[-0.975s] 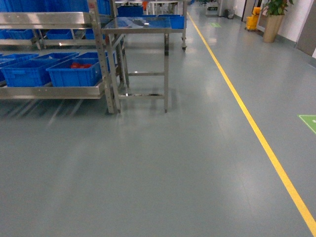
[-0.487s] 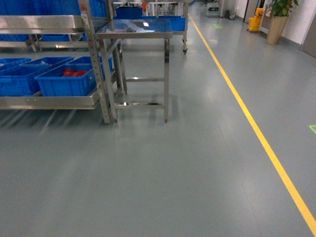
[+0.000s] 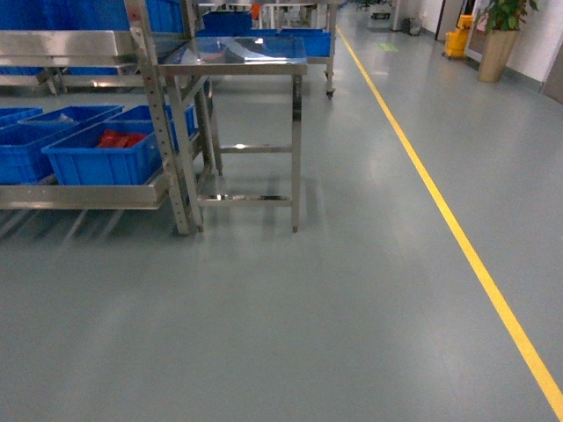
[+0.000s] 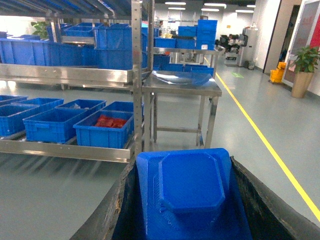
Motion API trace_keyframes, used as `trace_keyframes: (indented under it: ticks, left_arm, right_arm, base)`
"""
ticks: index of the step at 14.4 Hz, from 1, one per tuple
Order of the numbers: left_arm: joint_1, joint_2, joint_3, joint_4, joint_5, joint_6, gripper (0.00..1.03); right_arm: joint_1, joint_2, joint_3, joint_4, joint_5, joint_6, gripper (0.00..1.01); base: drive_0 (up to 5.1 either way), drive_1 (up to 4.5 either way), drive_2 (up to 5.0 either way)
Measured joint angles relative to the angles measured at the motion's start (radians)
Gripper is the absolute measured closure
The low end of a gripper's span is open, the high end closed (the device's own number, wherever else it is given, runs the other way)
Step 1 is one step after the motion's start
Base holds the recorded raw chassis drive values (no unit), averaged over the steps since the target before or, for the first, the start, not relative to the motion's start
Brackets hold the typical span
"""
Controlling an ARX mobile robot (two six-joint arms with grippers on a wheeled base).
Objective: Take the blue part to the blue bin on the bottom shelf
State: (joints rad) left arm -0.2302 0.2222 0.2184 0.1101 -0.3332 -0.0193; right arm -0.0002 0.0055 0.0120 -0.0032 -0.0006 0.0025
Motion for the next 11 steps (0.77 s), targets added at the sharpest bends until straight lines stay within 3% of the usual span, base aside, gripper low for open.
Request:
trace_keyframes:
  ticks: [11]
  left_arm:
    - [0.0, 0.0, 0.0, 0.0, -0.001, 0.0, 0.59]
  right_arm:
    - [0.0, 0.0, 0.0, -0.003, 0.0, 0.0, 0.03]
  base:
    - [0.0, 4.29, -4.3]
